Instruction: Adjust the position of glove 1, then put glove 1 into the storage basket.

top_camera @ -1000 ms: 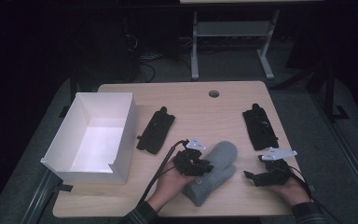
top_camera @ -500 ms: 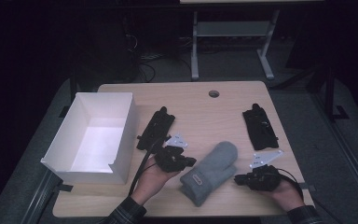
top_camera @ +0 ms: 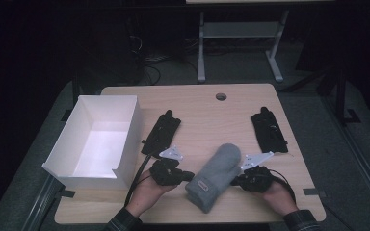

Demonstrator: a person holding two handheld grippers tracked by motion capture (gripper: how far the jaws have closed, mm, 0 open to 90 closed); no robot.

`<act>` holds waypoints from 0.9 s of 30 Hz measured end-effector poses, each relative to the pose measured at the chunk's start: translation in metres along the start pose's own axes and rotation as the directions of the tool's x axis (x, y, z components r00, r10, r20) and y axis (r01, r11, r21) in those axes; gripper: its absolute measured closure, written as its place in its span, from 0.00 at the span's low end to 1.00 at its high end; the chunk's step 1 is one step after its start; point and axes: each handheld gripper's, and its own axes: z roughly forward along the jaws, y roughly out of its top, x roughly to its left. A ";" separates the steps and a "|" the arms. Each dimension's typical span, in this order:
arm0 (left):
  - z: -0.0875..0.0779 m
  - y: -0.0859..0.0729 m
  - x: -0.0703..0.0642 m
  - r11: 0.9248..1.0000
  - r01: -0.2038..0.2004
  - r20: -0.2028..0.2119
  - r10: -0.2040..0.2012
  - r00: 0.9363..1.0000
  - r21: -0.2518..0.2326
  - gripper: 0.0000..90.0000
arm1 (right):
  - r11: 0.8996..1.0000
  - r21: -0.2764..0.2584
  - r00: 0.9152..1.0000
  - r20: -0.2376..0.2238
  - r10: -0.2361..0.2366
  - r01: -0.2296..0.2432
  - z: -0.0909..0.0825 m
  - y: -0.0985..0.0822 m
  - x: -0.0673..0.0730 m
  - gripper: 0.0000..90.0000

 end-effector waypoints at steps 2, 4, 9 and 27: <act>-0.002 -0.005 0.000 1.000 0.011 0.001 -0.011 1.000 0.005 0.98 | 1.000 -0.001 1.000 0.006 -0.005 0.005 0.007 0.008 -0.001 1.00; -0.003 -0.007 0.000 1.000 0.014 0.002 -0.014 1.000 0.004 0.98 | 1.000 -0.003 1.000 0.008 -0.010 0.010 0.010 0.010 -0.001 1.00; -0.007 -0.012 0.002 0.999 0.031 -0.002 -0.031 1.000 0.006 0.98 | 0.999 -0.005 0.999 0.007 -0.032 0.032 0.026 0.028 -0.002 1.00; -0.005 0.009 0.020 0.997 0.026 -0.047 -0.030 0.998 -0.072 0.30 | 0.999 0.001 0.999 -0.001 -0.047 0.047 0.032 0.034 -0.001 1.00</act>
